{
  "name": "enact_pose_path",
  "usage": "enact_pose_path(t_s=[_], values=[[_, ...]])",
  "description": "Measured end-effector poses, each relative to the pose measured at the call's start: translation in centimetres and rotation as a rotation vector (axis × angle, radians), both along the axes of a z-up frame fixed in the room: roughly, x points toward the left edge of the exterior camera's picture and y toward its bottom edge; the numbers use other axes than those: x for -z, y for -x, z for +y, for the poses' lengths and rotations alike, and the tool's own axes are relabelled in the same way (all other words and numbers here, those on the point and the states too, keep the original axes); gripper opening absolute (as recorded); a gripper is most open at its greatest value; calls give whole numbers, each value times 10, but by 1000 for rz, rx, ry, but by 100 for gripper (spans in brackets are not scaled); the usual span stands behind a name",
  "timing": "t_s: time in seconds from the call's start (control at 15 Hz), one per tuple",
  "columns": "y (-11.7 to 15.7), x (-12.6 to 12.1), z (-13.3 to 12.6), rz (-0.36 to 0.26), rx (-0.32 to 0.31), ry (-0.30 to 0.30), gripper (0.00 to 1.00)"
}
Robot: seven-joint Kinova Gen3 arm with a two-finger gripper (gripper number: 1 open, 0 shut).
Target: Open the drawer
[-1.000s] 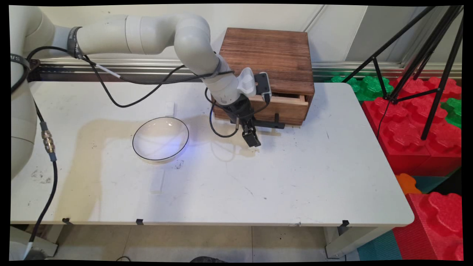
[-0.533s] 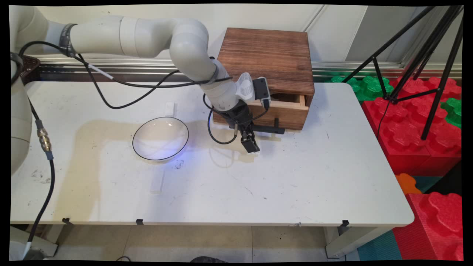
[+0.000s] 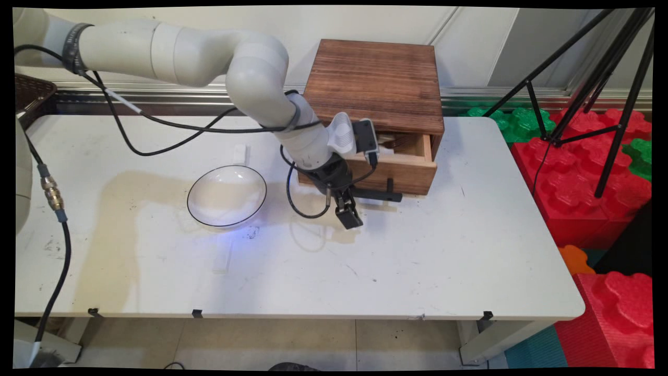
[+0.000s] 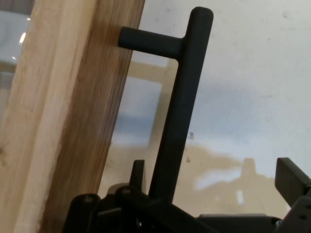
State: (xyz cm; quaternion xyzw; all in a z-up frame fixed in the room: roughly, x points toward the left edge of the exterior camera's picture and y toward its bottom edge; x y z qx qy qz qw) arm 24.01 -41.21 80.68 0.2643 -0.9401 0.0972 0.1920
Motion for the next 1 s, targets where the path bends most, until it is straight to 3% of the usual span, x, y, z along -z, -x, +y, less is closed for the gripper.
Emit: enact_pose_path(t_s=[1.0], values=[[15, 0, 47, -35, -13, 3, 100]])
